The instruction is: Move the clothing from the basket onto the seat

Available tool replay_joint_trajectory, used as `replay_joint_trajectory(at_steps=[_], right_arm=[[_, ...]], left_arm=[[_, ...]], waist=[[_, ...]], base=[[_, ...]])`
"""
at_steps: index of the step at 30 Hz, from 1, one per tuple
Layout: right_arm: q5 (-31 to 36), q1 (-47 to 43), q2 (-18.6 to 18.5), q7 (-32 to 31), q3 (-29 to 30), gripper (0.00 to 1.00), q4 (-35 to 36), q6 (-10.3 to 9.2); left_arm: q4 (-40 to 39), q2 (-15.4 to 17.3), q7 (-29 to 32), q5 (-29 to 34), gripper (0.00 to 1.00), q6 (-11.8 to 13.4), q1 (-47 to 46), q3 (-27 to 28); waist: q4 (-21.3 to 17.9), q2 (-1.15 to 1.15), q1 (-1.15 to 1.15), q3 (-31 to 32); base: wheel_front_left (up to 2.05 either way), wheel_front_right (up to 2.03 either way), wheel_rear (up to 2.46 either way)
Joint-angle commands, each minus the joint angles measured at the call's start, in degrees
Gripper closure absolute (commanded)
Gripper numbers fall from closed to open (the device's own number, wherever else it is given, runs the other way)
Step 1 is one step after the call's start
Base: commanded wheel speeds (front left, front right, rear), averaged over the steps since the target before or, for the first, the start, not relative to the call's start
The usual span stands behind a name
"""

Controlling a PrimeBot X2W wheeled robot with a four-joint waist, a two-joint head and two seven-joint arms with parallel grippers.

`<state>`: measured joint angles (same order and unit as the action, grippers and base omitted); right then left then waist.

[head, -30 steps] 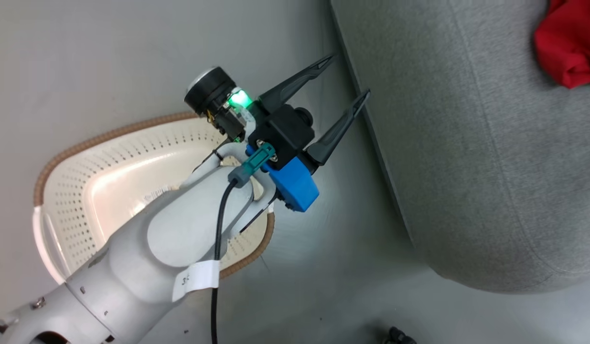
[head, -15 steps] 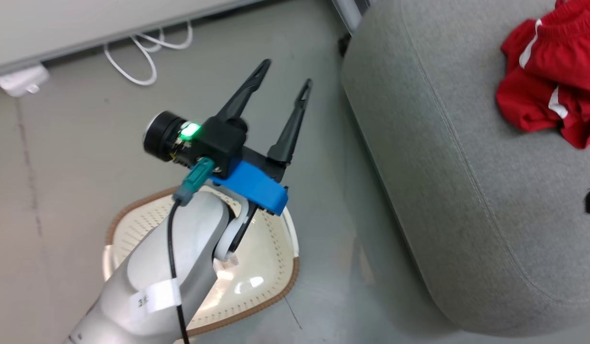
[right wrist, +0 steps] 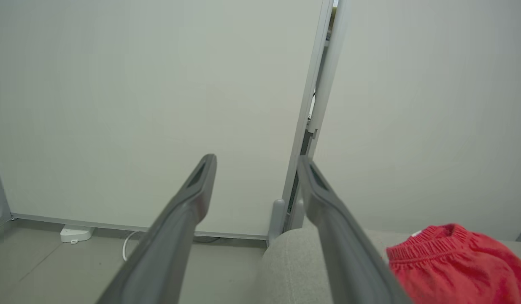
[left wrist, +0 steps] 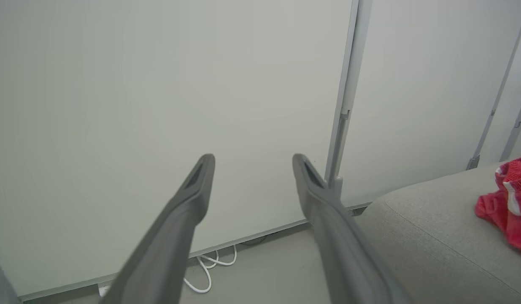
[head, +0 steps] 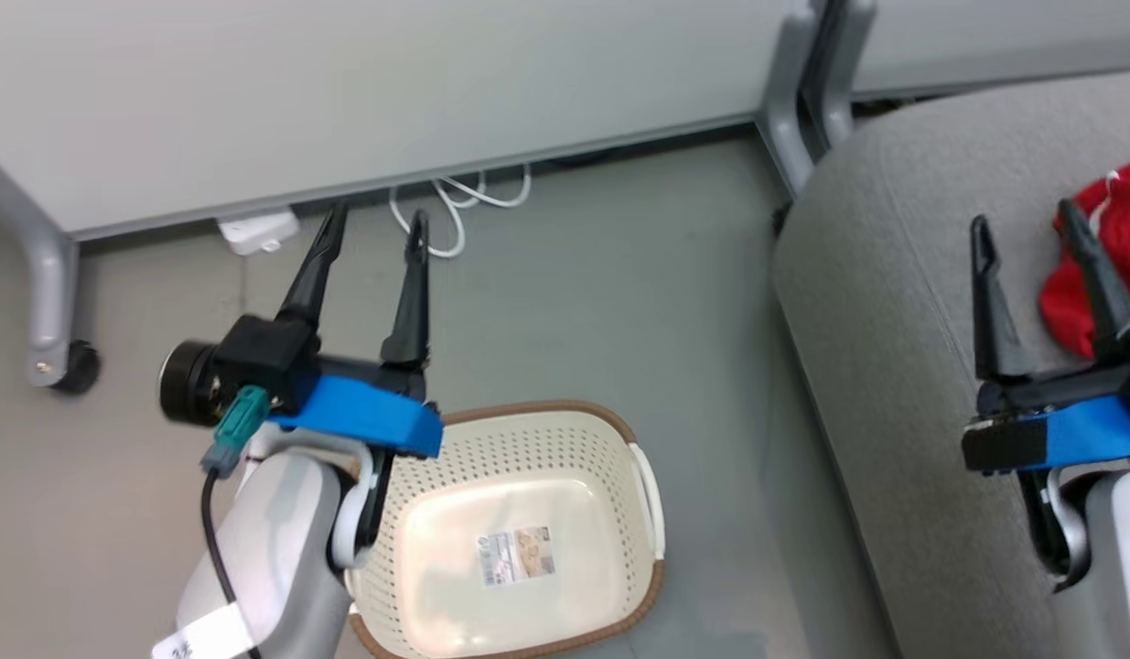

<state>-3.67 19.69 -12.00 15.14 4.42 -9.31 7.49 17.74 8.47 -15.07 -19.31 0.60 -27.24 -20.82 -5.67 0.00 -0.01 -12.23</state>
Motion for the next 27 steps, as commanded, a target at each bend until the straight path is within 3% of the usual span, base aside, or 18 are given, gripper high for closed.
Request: replay_joint_trajectory(at_steps=[1,15,27], right_arm=[[-0.07,-1.79,1.09,0.01,-0.31,0.0,-0.2,0.01],[-1.08,-9.03,5.33,0.01,-2.16,0.0,-2.98,0.01],[-2.17,-13.86,7.39,0.01,-3.1,0.0,-5.5,0.01]], left_arm=[[-0.34,-0.63,-0.14,1.16,0.0,-0.72,2.55,2.58],[0.29,-4.01,-0.14,5.97,0.0,-5.0,14.17,13.98],[0.67,-5.47,-0.14,8.0,0.0,-7.46,19.23,17.42]], waist=[[3.03,0.0,0.01,3.15],[6.85,0.0,0.01,9.38],[7.95,0.0,0.01,12.08]], base=[[0.0,0.0,0.0],[0.0,0.0,0.0],[0.0,0.0,0.0]])
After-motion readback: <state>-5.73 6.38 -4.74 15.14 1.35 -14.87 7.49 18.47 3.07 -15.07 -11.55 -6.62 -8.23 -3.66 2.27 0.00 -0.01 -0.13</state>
